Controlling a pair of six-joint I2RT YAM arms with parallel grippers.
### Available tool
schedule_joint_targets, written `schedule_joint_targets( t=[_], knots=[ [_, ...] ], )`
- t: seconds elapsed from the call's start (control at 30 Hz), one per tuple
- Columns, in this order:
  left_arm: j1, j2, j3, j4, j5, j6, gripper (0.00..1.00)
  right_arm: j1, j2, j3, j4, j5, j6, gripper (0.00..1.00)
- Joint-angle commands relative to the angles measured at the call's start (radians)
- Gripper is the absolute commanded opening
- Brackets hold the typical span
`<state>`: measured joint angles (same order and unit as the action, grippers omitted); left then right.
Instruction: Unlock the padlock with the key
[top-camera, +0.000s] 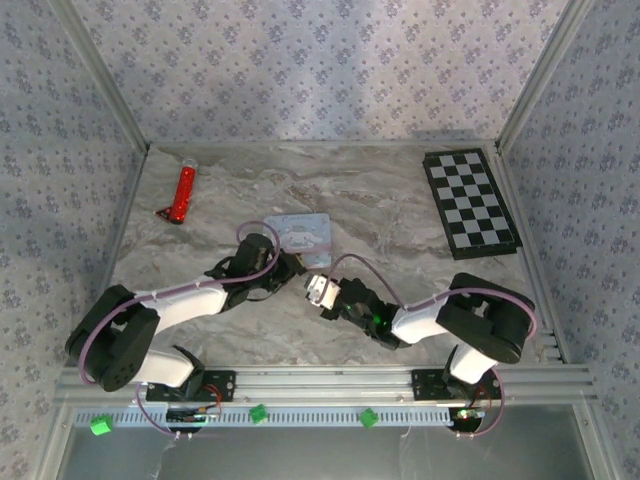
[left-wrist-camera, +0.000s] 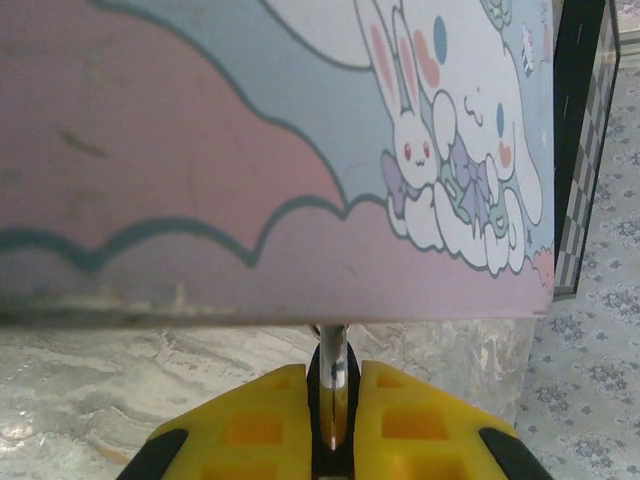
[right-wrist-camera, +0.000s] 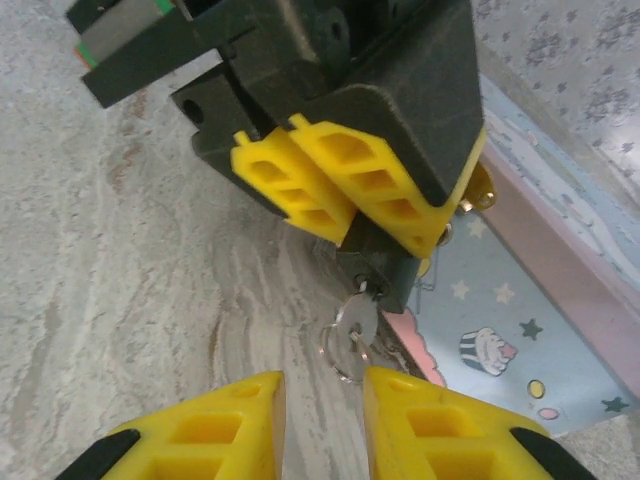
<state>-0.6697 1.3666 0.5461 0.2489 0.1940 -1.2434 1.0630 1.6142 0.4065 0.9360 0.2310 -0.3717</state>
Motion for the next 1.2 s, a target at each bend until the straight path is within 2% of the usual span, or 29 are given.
schedule_joint_targets(
  t=[0.0,0.53,1.17],
  knots=[
    [-0.012,-0.033,-0.006,0.053,0.007,-0.01,0.05,0.006,0.032,0.008,0.114,0.074,-0.018,0.28],
    [-0.017,-0.027,-0.003,0.062,0.009,-0.011,0.05,0.046,0.14,0.026,0.214,0.146,-0.03,0.34],
    [-0.024,-0.026,-0.003,0.064,0.008,-0.014,0.05,0.052,0.194,0.043,0.266,0.19,-0.022,0.26]
  ],
)
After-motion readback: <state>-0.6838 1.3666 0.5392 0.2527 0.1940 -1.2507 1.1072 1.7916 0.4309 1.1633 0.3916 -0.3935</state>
